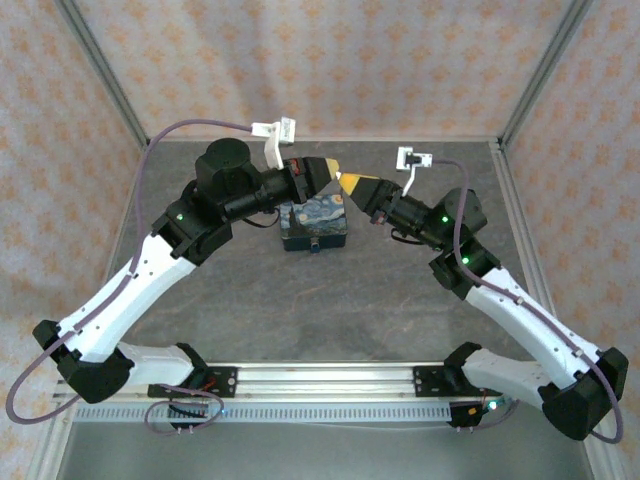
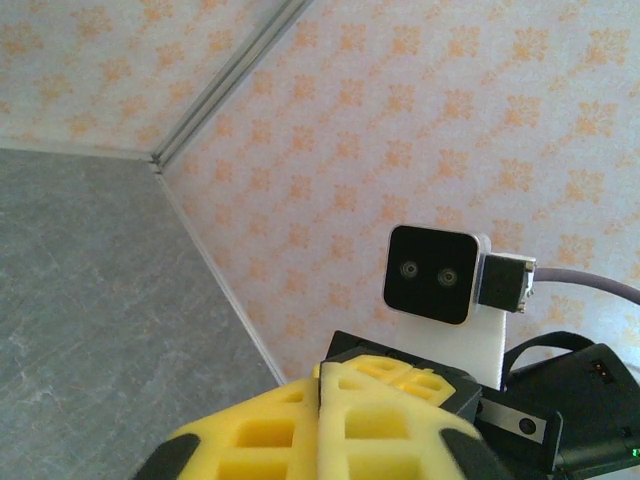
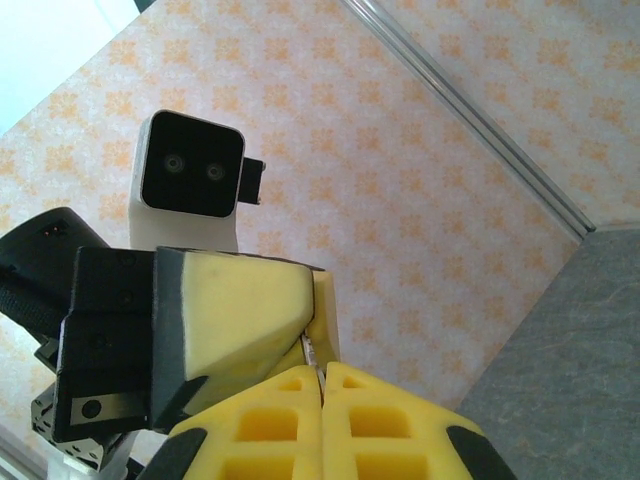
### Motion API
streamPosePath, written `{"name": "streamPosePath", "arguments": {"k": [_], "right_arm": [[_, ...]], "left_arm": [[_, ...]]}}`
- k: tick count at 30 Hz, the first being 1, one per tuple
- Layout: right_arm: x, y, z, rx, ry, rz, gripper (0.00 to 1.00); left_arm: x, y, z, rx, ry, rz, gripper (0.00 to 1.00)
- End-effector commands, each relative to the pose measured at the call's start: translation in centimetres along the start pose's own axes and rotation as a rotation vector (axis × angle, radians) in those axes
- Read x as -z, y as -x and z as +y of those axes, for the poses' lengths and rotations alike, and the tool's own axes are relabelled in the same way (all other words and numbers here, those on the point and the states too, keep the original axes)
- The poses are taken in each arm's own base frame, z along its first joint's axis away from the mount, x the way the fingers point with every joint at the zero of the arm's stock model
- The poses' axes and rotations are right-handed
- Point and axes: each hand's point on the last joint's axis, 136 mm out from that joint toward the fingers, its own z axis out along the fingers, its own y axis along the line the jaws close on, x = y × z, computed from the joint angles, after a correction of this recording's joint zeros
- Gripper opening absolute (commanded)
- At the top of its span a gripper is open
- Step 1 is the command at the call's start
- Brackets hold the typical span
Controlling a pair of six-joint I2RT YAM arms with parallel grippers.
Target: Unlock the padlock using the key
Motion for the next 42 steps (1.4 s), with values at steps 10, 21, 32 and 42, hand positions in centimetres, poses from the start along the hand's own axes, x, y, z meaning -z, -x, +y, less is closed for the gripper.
{"name": "streamPosePath", "arguments": {"k": [10, 21, 32, 42], "right_arm": [[2.1, 2.0, -4.4, 0.098, -0.243, -0.017, 0.0], [-2.0, 1.3, -17.6, 0.184, -0.603, 0.15, 0.0], [-7.0, -1.0, -30.5, 0.198, -0.806, 0.275, 0.0], [-8.6, -4.1, -38.5, 0.225, -0.929, 0.408, 0.0]], "left_arm": [[3.5, -2.1, 5.3, -0.019, 0.228, -0.001, 0.77], [4.2, -12.8, 18.1, 0.008, 0.471, 0.113, 0.93], [2.3, -18.5, 27.0, -0.155, 0.573, 0.107, 0.99], [-2.7, -19.9, 30.9, -0.218, 0.603, 0.141, 0.98]]}}
